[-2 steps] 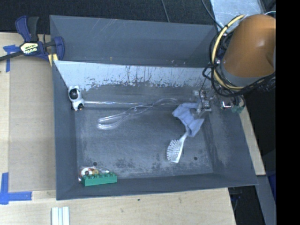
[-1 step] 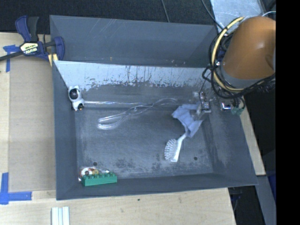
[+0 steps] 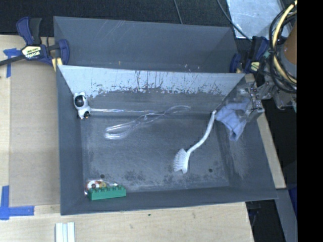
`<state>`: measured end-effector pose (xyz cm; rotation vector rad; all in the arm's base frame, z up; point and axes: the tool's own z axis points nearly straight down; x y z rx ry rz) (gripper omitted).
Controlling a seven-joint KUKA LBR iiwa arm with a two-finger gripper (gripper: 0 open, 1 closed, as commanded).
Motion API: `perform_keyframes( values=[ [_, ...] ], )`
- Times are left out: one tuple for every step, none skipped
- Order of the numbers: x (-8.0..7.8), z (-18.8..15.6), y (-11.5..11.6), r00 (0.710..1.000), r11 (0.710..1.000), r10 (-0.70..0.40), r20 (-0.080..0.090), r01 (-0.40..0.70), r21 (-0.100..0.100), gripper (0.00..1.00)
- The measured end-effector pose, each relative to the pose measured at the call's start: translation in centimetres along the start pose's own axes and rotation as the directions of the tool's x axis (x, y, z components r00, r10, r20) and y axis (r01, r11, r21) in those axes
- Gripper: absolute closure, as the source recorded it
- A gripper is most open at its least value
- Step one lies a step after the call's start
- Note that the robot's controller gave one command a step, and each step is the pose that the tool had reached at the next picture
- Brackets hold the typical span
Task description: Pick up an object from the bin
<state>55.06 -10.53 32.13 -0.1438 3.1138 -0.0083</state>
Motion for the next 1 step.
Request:
perform_keyframes(
  values=[
    [-0.97, 9.34, 0.30, 0.998, 0.998, 0.055, 0.000, -0.055, 0.000, 1.00]
  ],
)
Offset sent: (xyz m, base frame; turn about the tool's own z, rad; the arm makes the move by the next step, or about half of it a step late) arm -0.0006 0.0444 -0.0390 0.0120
